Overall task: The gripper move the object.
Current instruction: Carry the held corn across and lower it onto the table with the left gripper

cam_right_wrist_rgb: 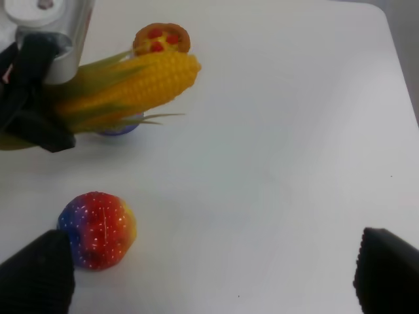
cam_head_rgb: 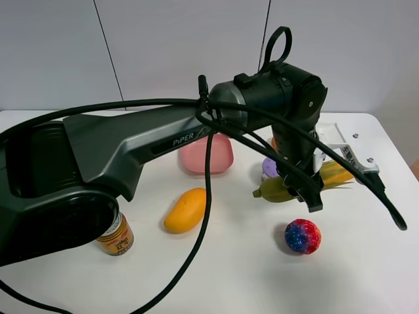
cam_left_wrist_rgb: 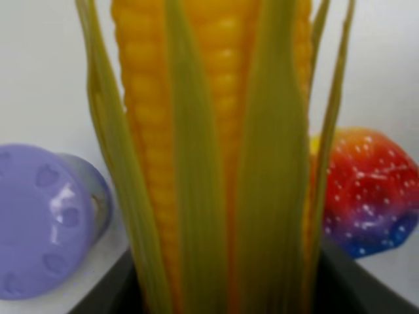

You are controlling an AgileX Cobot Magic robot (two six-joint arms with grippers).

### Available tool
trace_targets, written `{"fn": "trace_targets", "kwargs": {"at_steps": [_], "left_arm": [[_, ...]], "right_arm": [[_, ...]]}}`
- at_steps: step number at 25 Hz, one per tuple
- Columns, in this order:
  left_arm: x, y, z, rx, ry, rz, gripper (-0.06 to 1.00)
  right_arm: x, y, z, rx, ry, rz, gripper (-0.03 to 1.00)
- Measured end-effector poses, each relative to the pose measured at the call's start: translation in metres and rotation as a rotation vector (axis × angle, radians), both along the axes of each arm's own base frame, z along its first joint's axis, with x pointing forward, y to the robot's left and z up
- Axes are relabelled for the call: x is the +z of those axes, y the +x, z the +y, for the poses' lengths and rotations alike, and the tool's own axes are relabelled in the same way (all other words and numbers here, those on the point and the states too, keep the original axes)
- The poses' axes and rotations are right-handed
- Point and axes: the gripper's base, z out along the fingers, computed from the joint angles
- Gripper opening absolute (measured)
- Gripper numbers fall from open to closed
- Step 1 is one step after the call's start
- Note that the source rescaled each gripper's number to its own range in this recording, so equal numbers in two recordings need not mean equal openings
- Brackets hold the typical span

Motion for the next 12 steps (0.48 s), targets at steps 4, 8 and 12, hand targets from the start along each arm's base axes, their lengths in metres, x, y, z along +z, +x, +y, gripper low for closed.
{"fn": "trace_targets", "kwargs": {"at_steps": [4, 8, 12], "left_arm": [[-0.003, -0.005, 0.007, 0.052, 0.076, 0.075, 0.02], [-0.003, -0.003, 0.009, 0.055, 0.1, 0.051, 0.02], [-0.003, 0.005, 0.007, 0.053, 0.081, -0.033, 0.02]], "right_arm": [[0.0, 0.0, 0.0, 0.0, 0.0, 0.0, 1.0], [0.0, 0.0, 0.0, 0.0, 0.0, 0.0, 1.0], [0.0, 0.0, 0.0, 0.0, 0.0, 0.0, 1.0]]}}
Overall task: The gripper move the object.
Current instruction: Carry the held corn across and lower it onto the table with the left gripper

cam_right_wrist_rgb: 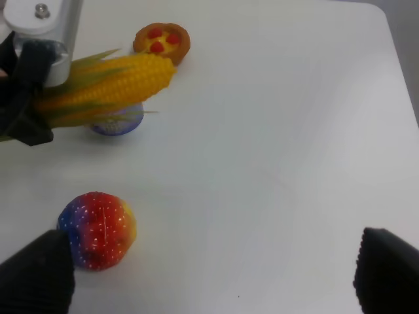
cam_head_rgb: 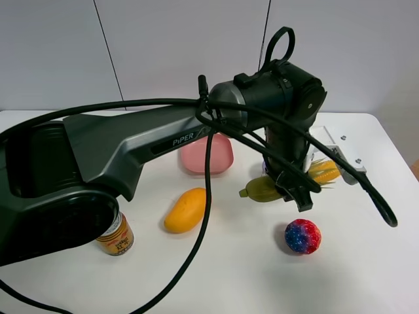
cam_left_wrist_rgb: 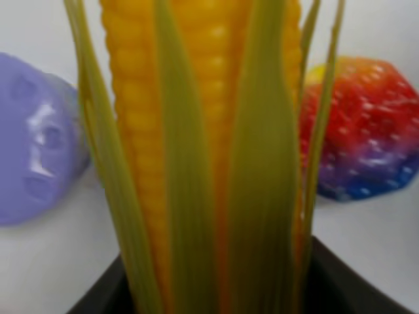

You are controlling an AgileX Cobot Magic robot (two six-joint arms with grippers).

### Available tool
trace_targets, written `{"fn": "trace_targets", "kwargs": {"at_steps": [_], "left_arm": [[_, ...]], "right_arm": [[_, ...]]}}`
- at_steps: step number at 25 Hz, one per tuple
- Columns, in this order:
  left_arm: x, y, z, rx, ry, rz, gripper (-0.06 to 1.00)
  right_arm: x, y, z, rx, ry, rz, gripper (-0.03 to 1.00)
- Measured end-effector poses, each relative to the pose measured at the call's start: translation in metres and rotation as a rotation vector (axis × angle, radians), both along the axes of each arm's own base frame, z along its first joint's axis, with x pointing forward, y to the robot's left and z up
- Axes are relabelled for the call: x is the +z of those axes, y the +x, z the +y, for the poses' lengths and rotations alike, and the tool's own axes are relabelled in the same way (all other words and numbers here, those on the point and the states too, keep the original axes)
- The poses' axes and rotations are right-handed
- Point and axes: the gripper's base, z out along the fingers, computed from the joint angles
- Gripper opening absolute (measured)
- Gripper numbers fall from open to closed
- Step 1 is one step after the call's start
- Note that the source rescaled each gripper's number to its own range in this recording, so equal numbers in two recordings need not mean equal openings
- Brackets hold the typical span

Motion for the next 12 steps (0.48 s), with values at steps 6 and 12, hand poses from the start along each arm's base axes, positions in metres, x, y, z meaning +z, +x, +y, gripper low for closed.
{"fn": "trace_targets", "kwargs": {"at_steps": [6, 12], "left_arm": [[-0.021, 0.005, -0.003, -0.014, 0.024, -0.001, 0.02], [-0.059, 0.012, -0.004, -0.041, 0.077, 0.009, 0.02]], "right_arm": [[0.0, 0.0, 0.0, 0.0, 0.0, 0.0, 1.0], [0.0, 0.0, 0.0, 0.0, 0.0, 0.0, 1.0]]}}
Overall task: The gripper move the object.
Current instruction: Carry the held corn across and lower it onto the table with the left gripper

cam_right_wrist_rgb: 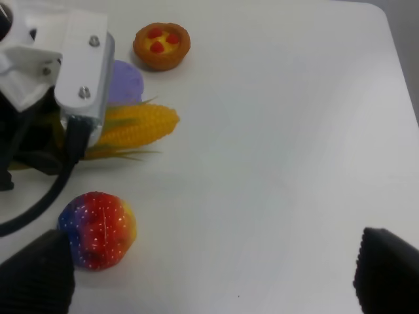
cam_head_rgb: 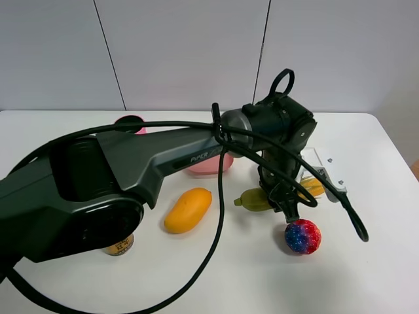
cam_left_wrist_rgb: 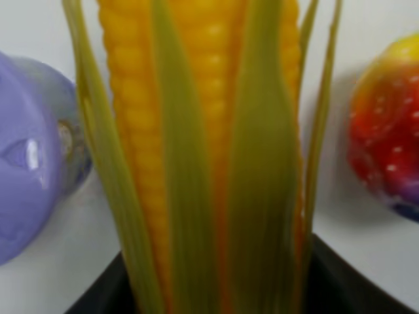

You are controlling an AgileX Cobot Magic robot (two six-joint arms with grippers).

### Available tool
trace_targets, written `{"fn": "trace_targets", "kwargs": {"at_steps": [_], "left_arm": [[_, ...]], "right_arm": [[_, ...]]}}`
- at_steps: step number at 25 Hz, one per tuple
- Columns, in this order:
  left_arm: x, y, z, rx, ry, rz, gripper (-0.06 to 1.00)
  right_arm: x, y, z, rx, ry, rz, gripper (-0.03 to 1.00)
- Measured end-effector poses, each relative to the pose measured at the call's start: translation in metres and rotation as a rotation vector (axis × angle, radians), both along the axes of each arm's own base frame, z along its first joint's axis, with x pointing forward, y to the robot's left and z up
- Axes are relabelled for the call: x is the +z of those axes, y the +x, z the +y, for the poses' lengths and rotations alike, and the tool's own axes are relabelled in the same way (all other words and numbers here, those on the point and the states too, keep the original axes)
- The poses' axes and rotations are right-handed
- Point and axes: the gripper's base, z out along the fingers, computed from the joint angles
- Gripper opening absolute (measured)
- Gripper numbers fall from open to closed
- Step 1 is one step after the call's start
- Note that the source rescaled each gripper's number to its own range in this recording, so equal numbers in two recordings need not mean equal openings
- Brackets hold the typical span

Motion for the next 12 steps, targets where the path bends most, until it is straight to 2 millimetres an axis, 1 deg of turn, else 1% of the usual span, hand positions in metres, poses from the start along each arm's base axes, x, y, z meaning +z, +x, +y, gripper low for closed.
{"fn": "trace_targets", "kwargs": {"at_steps": [7, 10, 12], "left_arm": [[-0.018, 0.002, -0.003, -0.009, 0.004, -0.001, 0.02], [-0.032, 0.002, -0.003, -0.019, 0.026, 0.011, 0.02], [-0.037, 0.002, -0.003, -0.027, 0.024, 0.02, 0.02]], "right_arm": [[0.0, 0.0, 0.0, 0.0, 0.0, 0.0, 1.0], [0.0, 0.0, 0.0, 0.0, 0.0, 0.0, 1.0], [0.0, 0.0, 0.0, 0.0, 0.0, 0.0, 1.0]]}}
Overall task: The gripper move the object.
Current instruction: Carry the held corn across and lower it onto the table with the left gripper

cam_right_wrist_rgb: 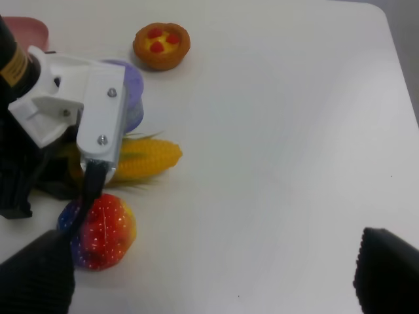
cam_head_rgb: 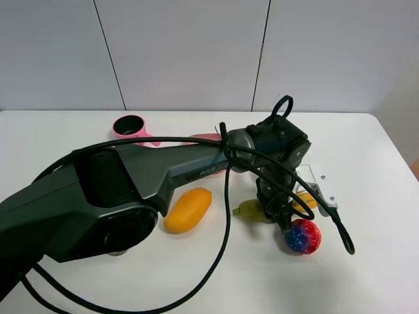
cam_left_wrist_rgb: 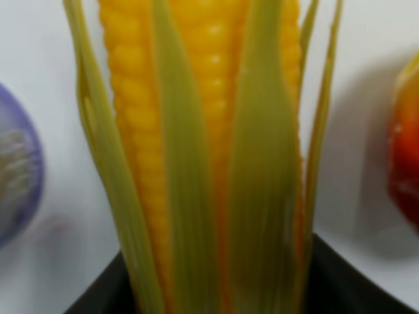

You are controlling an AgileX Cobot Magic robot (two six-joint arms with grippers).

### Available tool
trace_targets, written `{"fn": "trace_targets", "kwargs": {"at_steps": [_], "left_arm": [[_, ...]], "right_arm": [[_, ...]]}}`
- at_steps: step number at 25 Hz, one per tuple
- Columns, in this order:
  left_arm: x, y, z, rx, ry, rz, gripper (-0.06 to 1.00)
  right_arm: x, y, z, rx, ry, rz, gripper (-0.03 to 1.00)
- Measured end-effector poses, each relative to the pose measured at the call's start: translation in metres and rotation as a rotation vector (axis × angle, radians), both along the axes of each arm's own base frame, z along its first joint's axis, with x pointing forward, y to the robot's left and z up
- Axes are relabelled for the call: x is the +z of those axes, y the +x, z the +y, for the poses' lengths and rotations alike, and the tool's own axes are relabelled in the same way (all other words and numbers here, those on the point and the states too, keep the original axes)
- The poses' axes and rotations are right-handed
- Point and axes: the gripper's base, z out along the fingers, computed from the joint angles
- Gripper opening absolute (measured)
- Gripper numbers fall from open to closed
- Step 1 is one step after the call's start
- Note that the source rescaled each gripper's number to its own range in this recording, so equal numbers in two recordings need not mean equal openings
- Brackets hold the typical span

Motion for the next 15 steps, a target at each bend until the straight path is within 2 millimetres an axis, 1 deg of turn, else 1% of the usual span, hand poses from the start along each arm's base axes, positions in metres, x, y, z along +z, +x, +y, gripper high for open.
{"fn": "trace_targets", "kwargs": {"at_steps": [5, 10, 12, 15], "left_arm": [[0.0008, 0.0048, 0.0005, -0.008, -0.023, -0.01, 0.02], [0.0005, 0.0044, 0.0016, -0.007, -0.012, -0.001, 0.02], [0.0005, 0.0042, 0.0015, -0.007, -0.013, 0.0, 0.14], [0.0005, 0.0042, 0.0015, -0.002, -0.014, 0.001, 0.46]], "right_arm": [[0.0, 0.0, 0.0, 0.0, 0.0, 0.0, 1.0], [0.0, 0.0, 0.0, 0.0, 0.0, 0.0, 1.0], [0.0, 0.0, 0.0, 0.0, 0.0, 0.0, 1.0], [0.0, 0.0, 0.0, 0.0, 0.0, 0.0, 1.0]]}}
